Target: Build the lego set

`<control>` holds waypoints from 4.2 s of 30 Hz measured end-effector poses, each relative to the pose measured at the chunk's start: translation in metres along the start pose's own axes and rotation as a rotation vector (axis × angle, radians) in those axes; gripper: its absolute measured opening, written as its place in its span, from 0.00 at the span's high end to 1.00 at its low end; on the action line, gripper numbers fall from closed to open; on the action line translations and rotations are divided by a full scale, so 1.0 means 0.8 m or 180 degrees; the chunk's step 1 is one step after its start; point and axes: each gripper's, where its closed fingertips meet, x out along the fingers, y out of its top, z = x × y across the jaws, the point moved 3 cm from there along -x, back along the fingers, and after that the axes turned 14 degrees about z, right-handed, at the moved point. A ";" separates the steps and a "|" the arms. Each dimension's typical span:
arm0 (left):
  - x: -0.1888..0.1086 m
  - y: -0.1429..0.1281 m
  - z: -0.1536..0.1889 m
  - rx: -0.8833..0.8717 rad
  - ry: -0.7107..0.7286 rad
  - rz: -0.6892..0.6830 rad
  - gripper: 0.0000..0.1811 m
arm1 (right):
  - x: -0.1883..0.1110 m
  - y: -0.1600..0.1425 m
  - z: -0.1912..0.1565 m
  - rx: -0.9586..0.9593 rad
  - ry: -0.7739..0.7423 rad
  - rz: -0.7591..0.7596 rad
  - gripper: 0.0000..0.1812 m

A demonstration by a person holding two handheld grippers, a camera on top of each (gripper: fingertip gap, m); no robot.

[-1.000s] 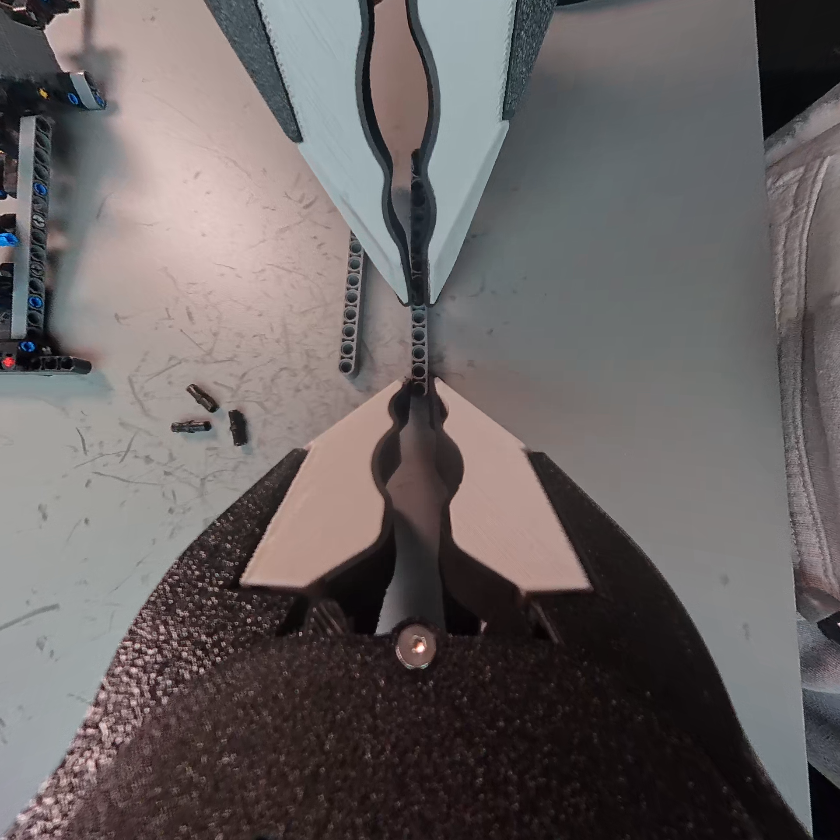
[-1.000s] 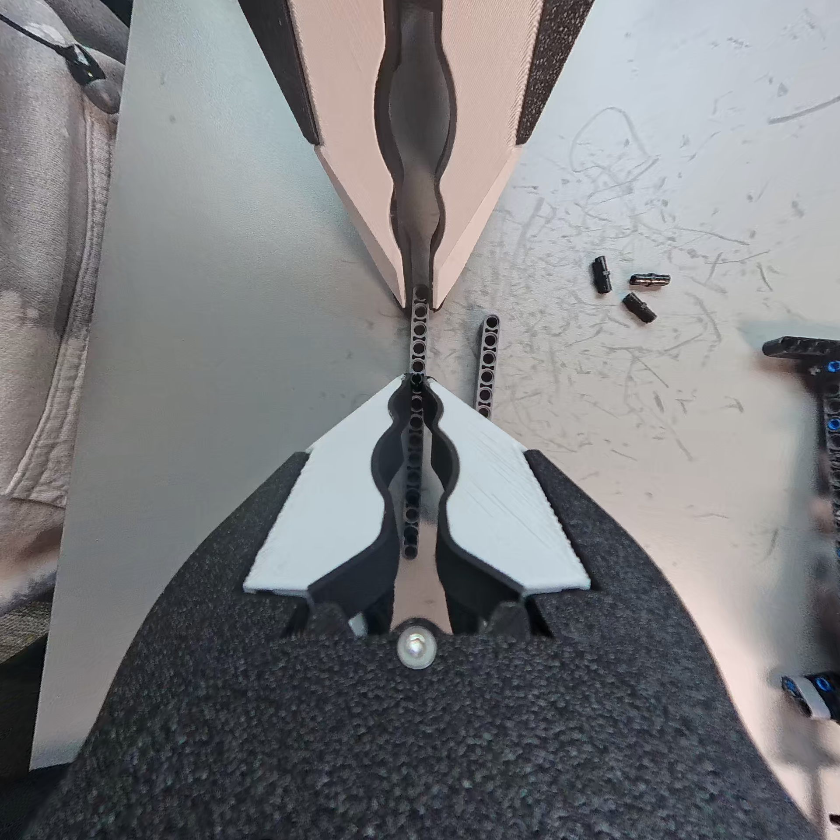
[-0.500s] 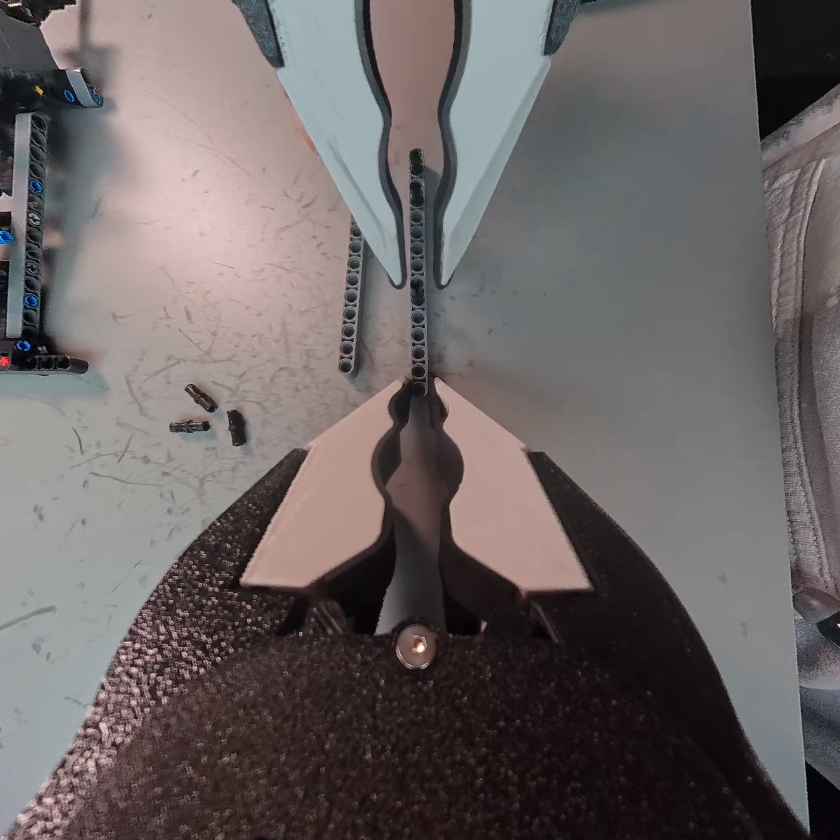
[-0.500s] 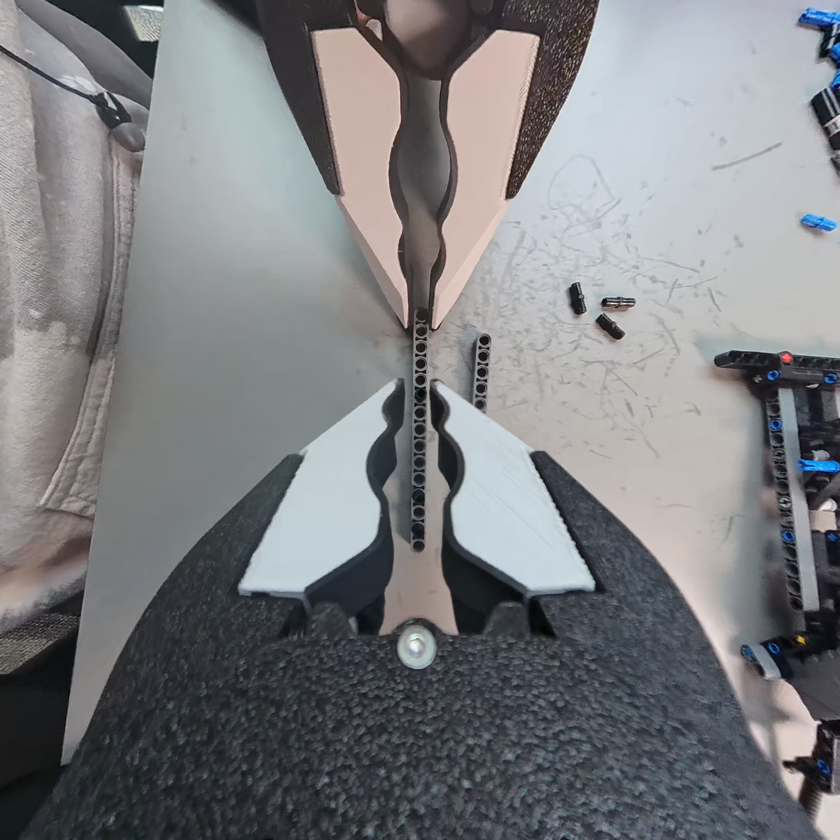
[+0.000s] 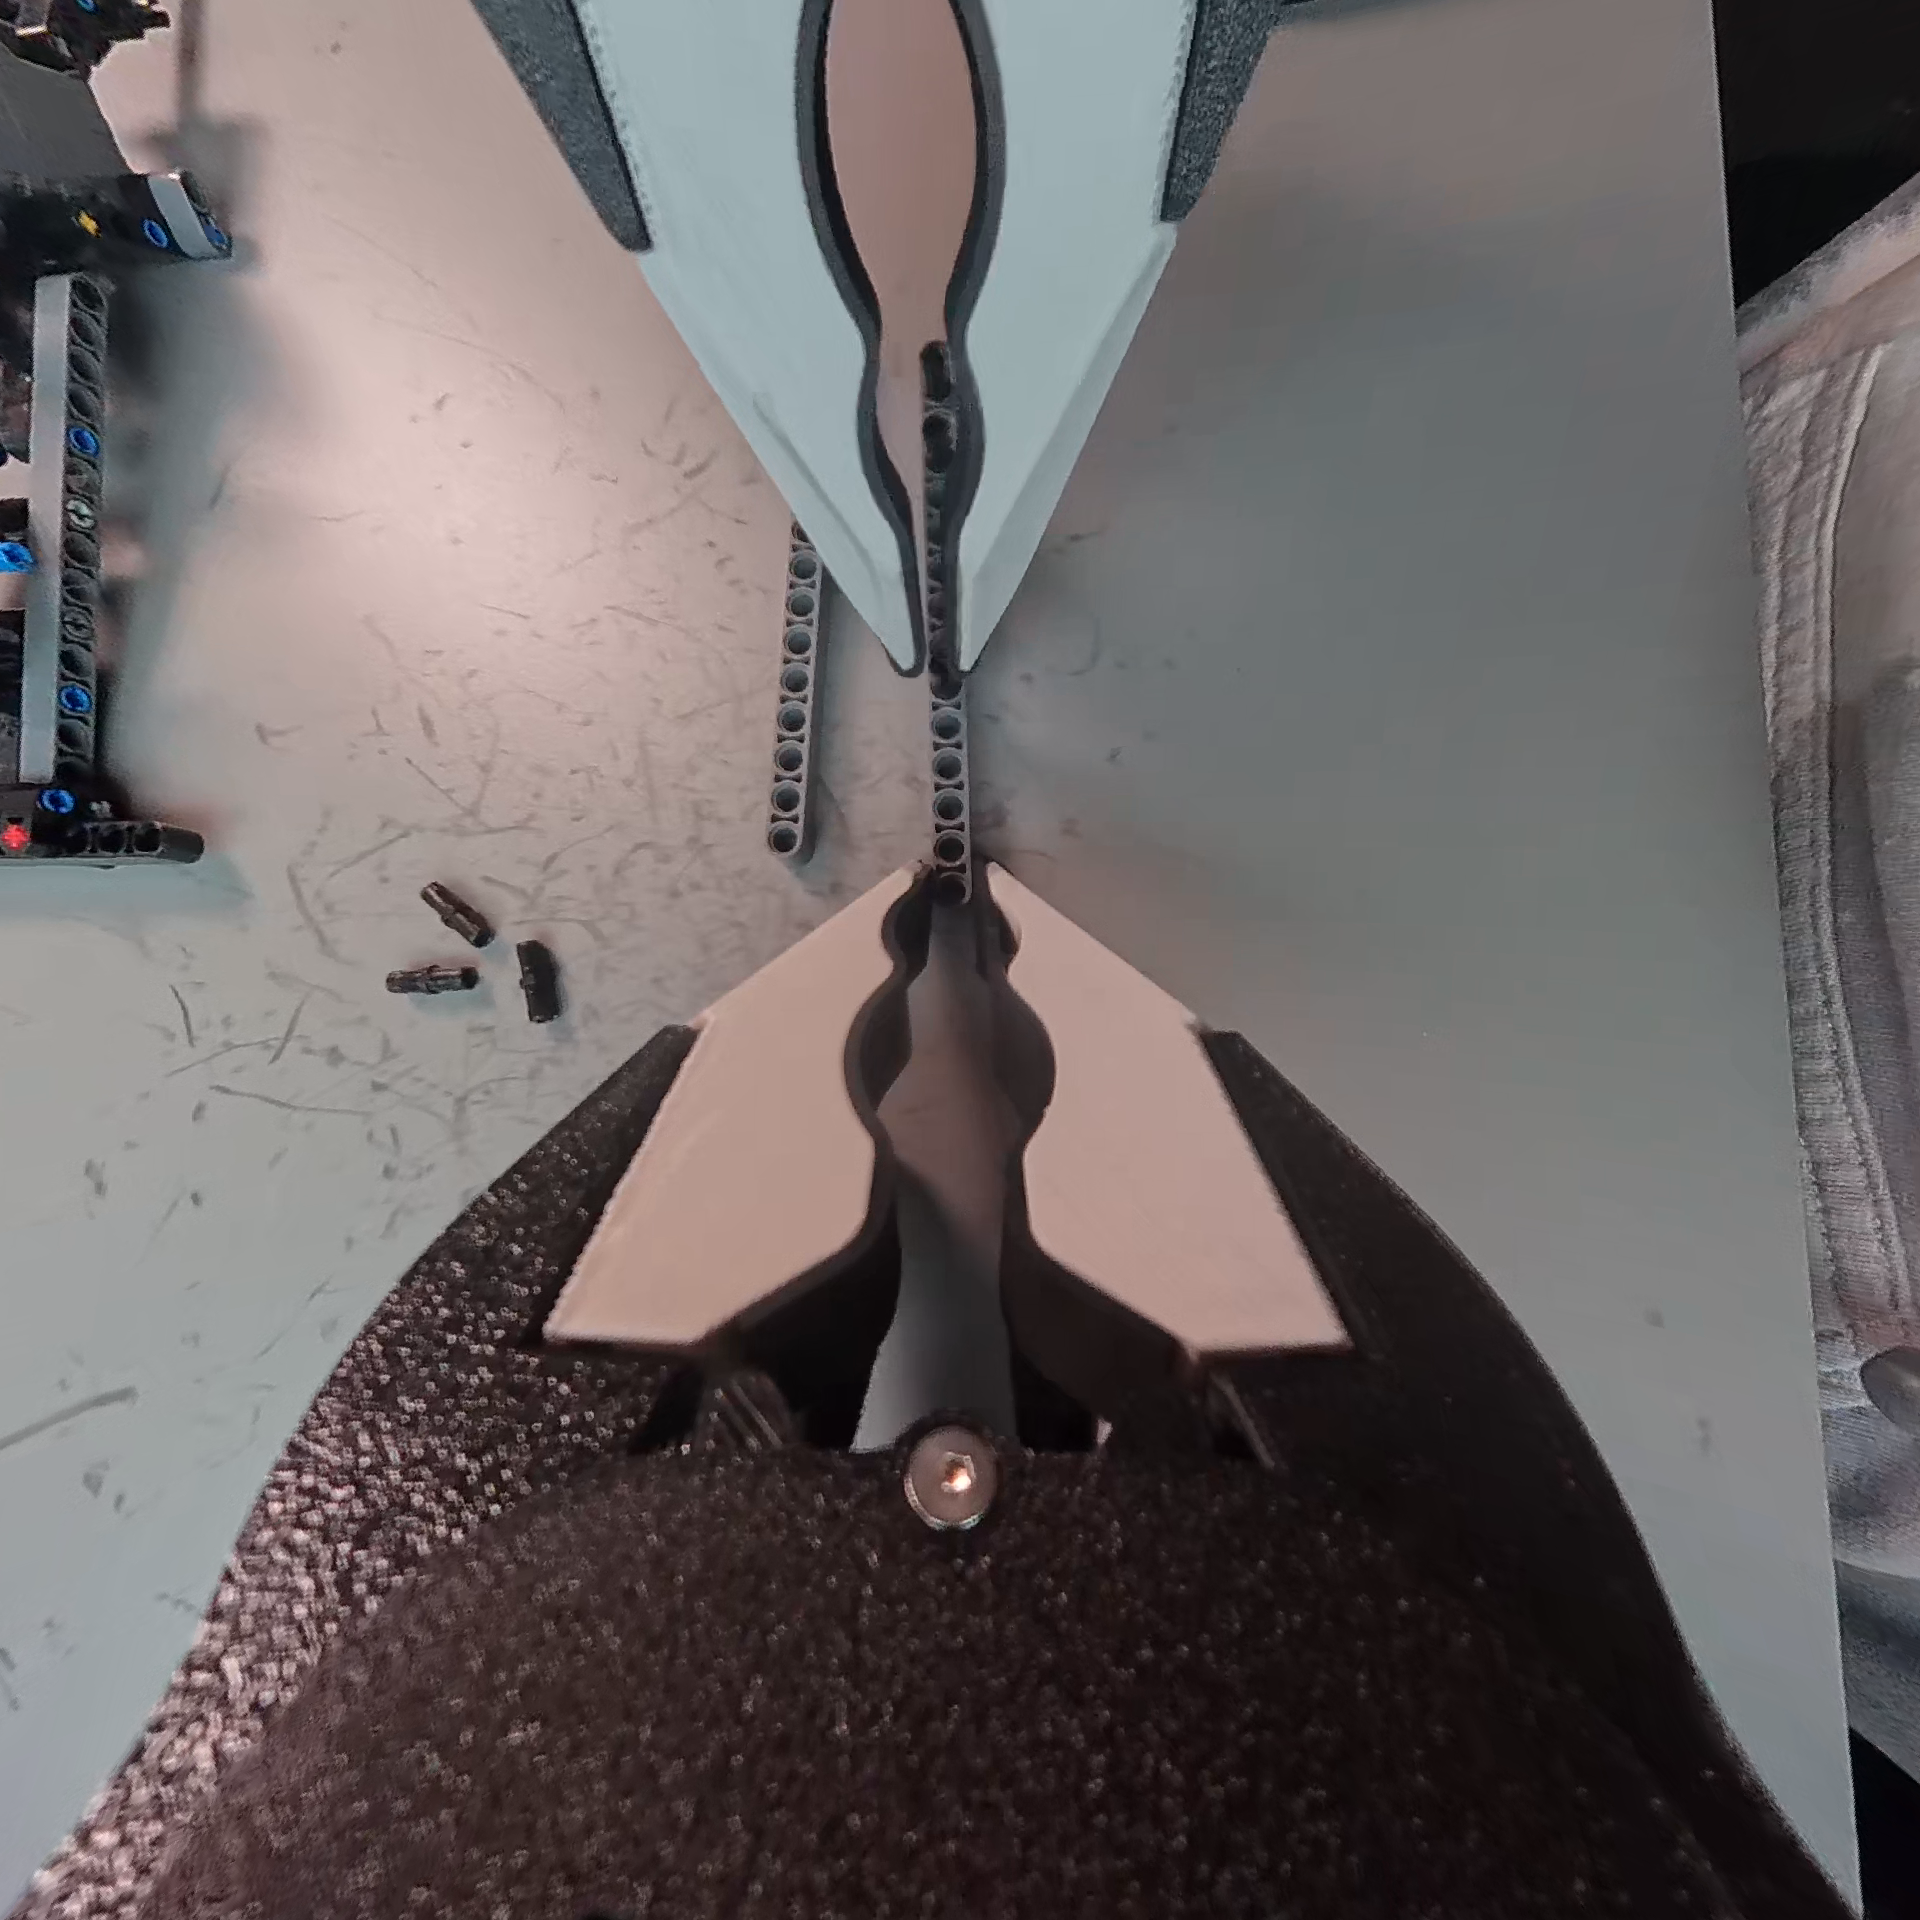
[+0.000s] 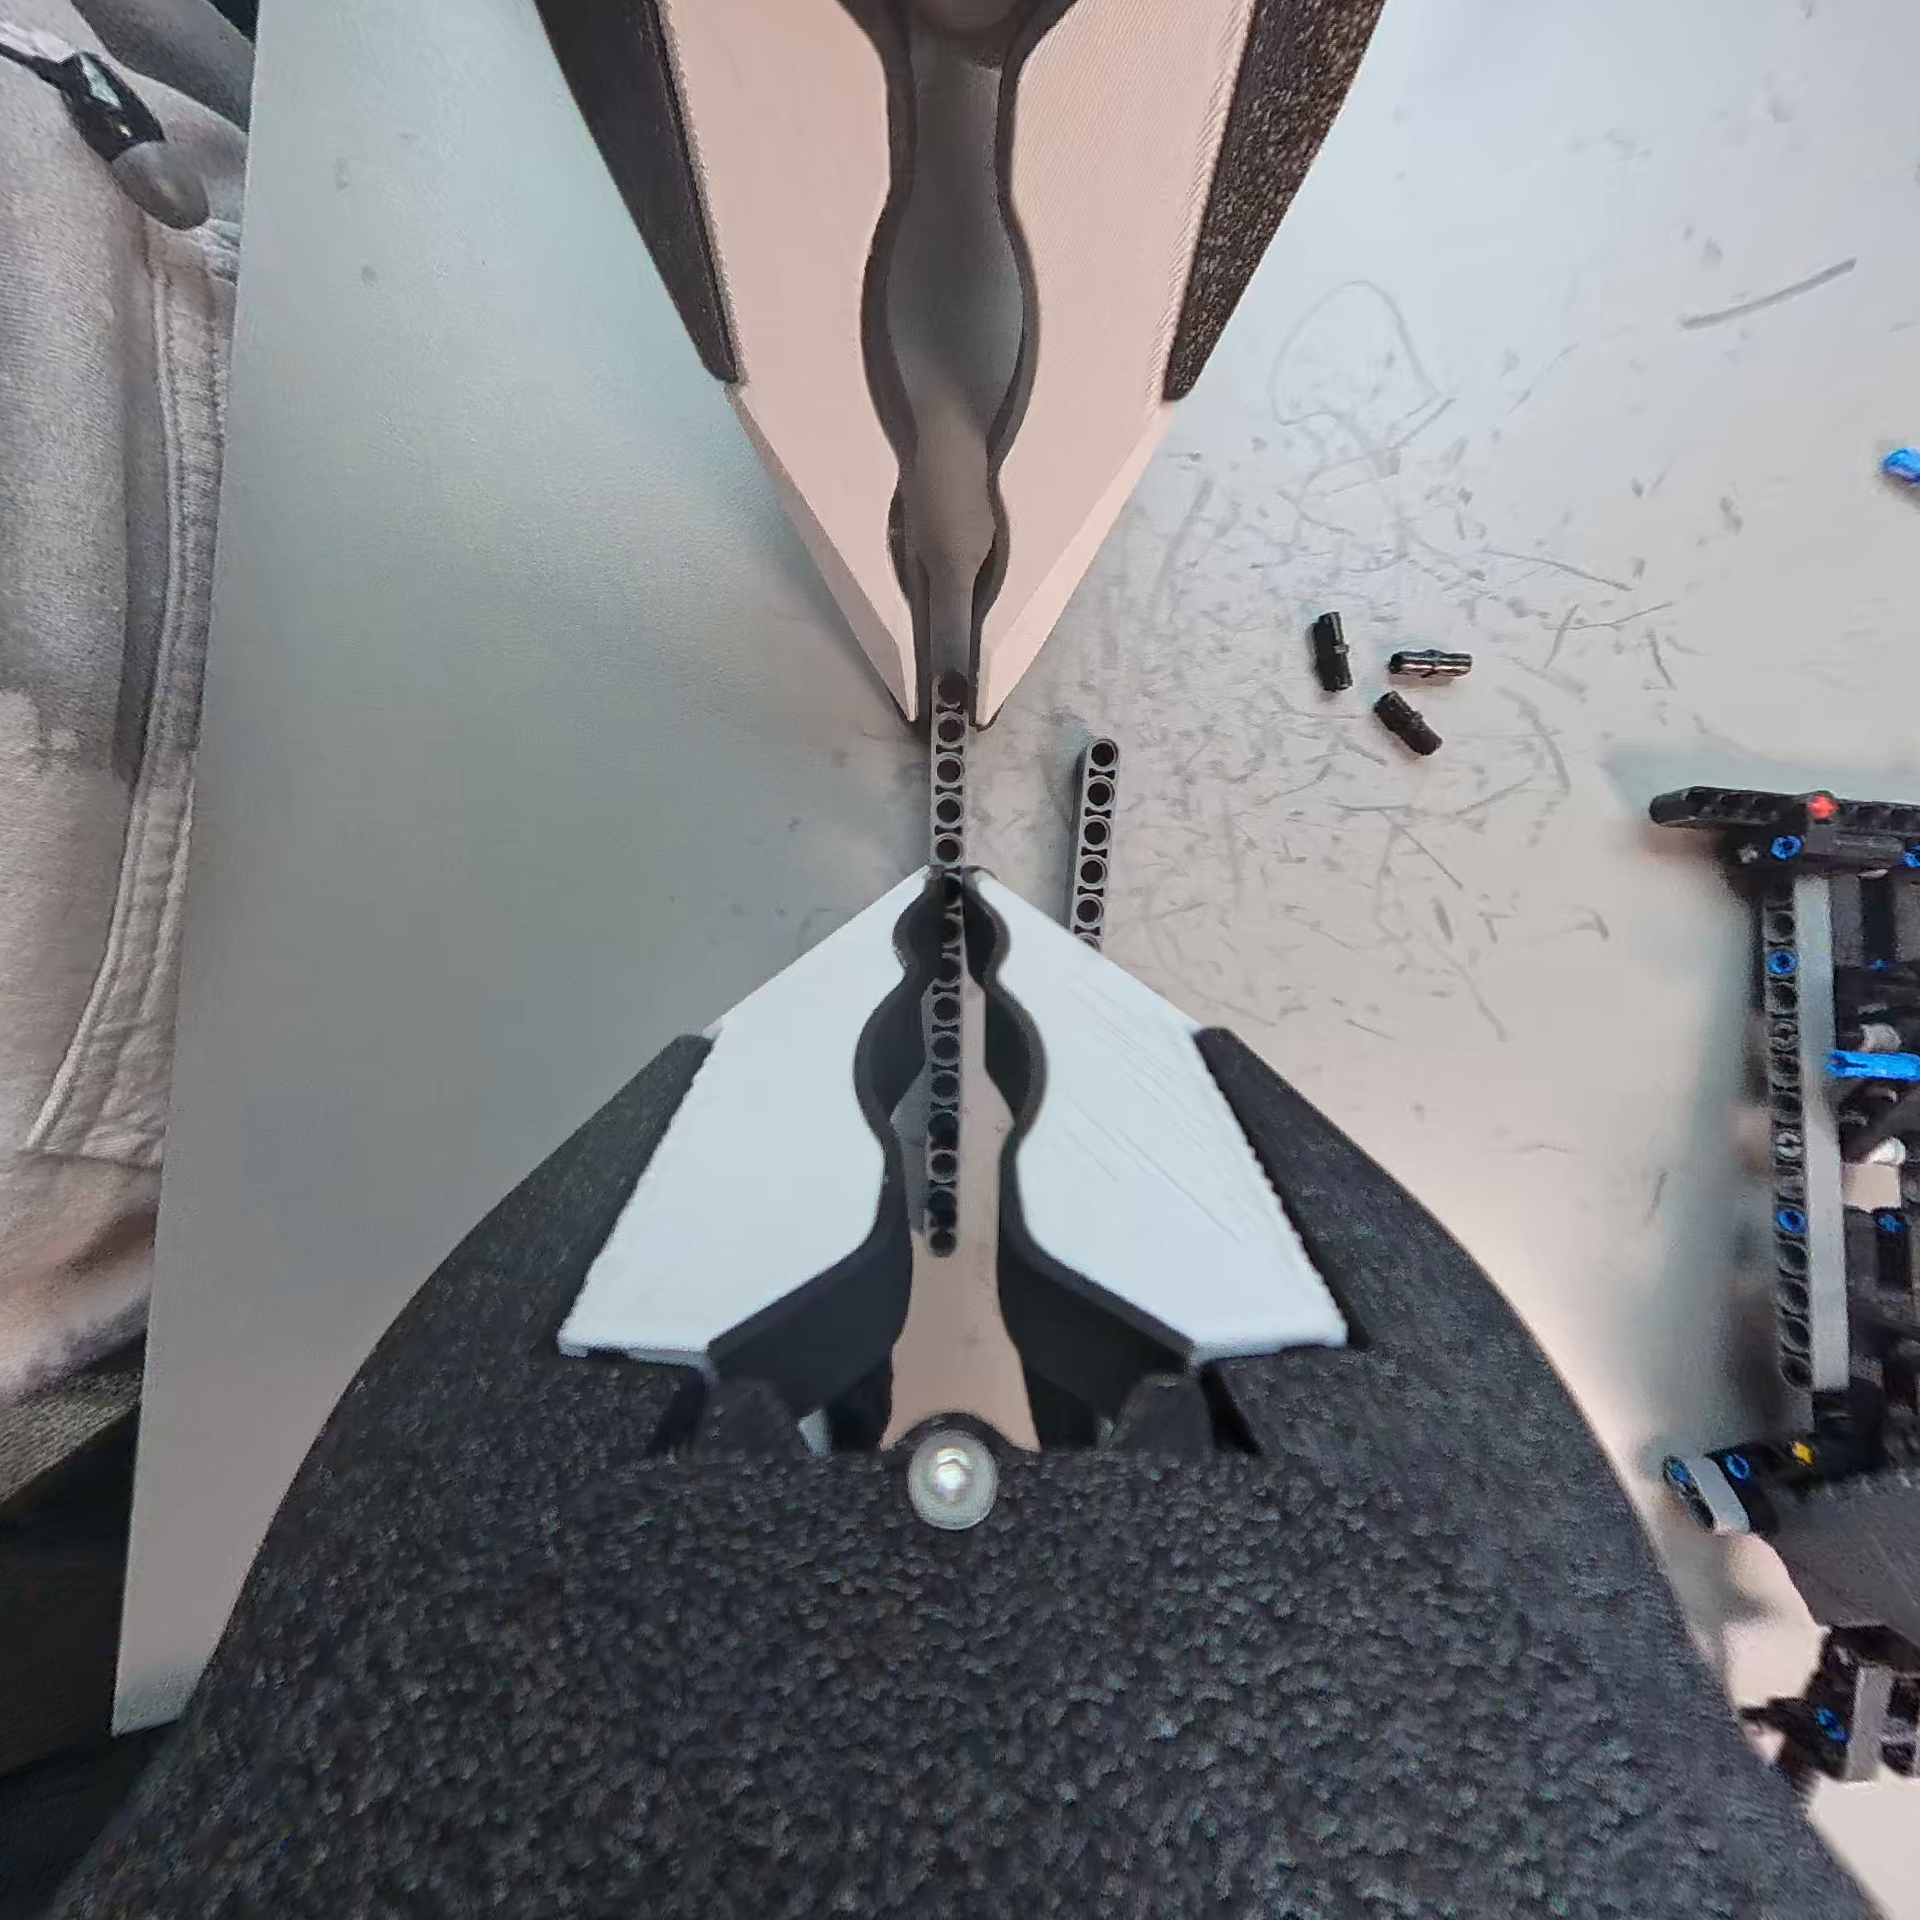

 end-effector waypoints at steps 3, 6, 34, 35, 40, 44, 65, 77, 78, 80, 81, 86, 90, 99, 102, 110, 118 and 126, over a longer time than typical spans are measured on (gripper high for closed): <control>0.000 0.000 0.000 0.0000 -0.0002 0.0002 0.95 | -0.007 0.011 0.001 -0.0003 -0.0294 0.0110 0.91; 0.000 0.000 0.000 0.0001 -0.0003 0.0003 0.95 | -0.007 0.036 -0.014 -0.0005 -0.0658 0.0286 0.92; -0.004 -0.001 0.005 0.0014 -0.0167 0.0017 0.93 | 0.034 0.016 -0.022 0.0771 -0.1543 0.0506 1.00; -0.004 -0.001 0.005 0.0014 -0.0165 0.0017 0.93 | 0.034 0.016 -0.022 0.0773 -0.1537 0.0506 1.00; -0.004 -0.001 0.005 0.0017 -0.0162 0.0015 0.94 | 0.024 0.017 -0.026 0.0773 -0.1499 0.0545 1.00; -0.004 -0.001 0.006 0.0027 -0.0178 0.0013 0.95 | 0.023 0.012 -0.026 0.0762 -0.1555 0.0485 1.00; -0.004 -0.001 0.006 -0.0008 -0.0195 0.0013 0.95 | 0.016 -0.001 -0.027 0.0790 -0.1581 0.0433 1.00; -0.004 -0.001 0.003 -0.0032 -0.0145 0.0013 0.95 | -0.011 0.007 -0.029 0.0763 -0.1683 0.0807 0.99; -0.004 -0.001 0.001 -0.0038 -0.0123 0.0013 0.95 | -0.023 0.011 -0.025 0.0746 -0.1741 0.0900 0.99; -0.004 -0.002 -0.002 -0.0065 -0.0102 0.0022 0.95 | -0.047 0.003 -0.014 0.0794 -0.1873 0.0912 0.96; -0.005 -0.003 -0.004 -0.0081 -0.0088 0.0026 0.95 | -0.055 -0.005 -0.011 0.0833 -0.1871 0.0855 0.93; -0.004 -0.004 -0.010 -0.0127 -0.0030 0.0063 0.95 | -0.066 -0.059 -0.020 0.0759 -0.1697 0.0310 0.86; -0.001 -0.002 -0.013 -0.0124 0.0031 0.0079 0.95 | -0.065 -0.073 -0.018 0.0723 -0.1685 0.0260 0.90; 0.012 0.006 -0.014 -0.0115 0.0118 0.0075 0.95 | -0.067 -0.089 -0.006 0.0643 -0.1495 0.0189 0.96; 0.016 0.009 -0.016 -0.0106 0.0156 0.0074 0.94 | -0.067 -0.090 -0.002 0.0621 -0.1451 0.0214 0.96; 0.008 0.010 -0.028 -0.0202 0.0263 0.0154 0.93 | -0.065 -0.089 -0.001 0.0607 -0.1426 0.0287 0.97; -0.001 0.012 -0.033 -0.0240 0.0318 0.0219 0.90 | -0.072 -0.085 -0.001 0.0616 -0.1471 0.0367 0.95; 0.003 0.006 -0.038 -0.0546 0.0217 0.0163 0.76 | -0.071 -0.099 0.000 0.0600 -0.1206 0.0164 0.96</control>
